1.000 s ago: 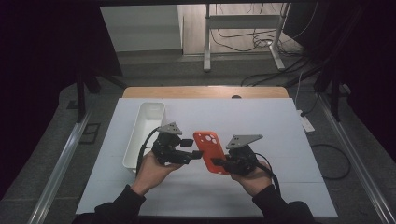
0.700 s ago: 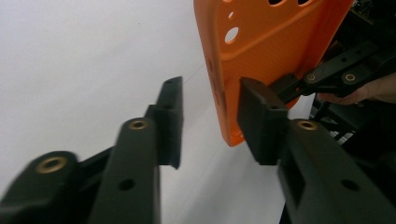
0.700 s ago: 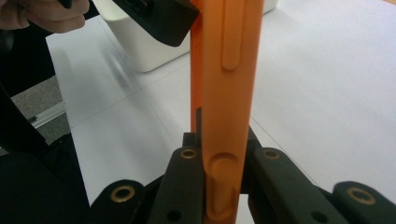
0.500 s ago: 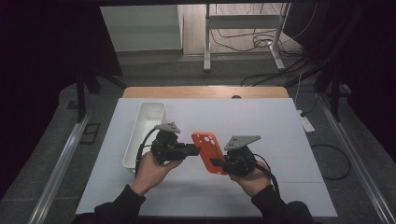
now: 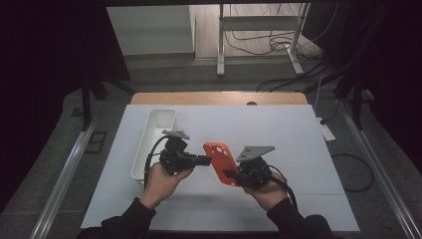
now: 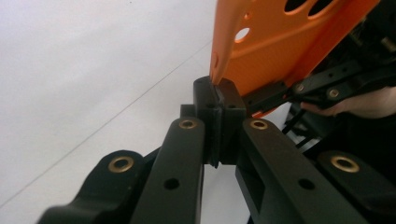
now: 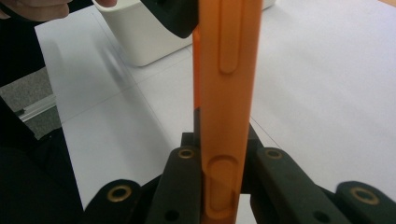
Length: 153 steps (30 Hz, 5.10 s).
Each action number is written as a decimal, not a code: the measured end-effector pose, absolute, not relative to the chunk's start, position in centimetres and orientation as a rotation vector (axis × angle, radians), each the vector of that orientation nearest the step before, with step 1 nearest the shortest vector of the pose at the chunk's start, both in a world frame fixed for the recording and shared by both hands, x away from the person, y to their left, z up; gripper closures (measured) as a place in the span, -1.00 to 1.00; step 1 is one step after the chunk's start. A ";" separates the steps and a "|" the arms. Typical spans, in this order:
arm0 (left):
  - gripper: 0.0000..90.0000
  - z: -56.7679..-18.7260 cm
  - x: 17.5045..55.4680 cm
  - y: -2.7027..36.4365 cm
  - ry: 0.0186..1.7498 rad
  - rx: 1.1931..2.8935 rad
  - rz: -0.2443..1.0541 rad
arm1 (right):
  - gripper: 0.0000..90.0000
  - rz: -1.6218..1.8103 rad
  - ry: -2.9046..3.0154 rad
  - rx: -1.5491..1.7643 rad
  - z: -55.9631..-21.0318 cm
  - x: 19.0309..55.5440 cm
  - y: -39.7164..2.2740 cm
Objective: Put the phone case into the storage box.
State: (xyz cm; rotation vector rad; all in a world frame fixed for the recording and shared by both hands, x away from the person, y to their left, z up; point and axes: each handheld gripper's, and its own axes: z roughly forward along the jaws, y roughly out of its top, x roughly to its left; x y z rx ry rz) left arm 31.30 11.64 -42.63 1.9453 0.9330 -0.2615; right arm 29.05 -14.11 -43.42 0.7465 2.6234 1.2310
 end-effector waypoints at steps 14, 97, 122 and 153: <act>0.98 -42.6 31.1 11.1 0.980 1.931 -0.246 | 0.39 1.228 2.585 0.750 -43.4 28.8 -13.6; 0.98 -40.8 34.5 17.6 1.103 1.924 -0.074 | -1.00 1.088 2.504 0.976 -43.8 26.5 -21.6; 0.98 -39.3 36.1 20.5 1.173 1.903 -0.027 | -1.00 1.024 2.415 1.114 -44.5 25.4 -26.2; 0.98 -37.0 39.0 24.2 1.275 1.890 0.078 | -1.00 0.987 2.256 1.326 -44.7 23.3 -31.7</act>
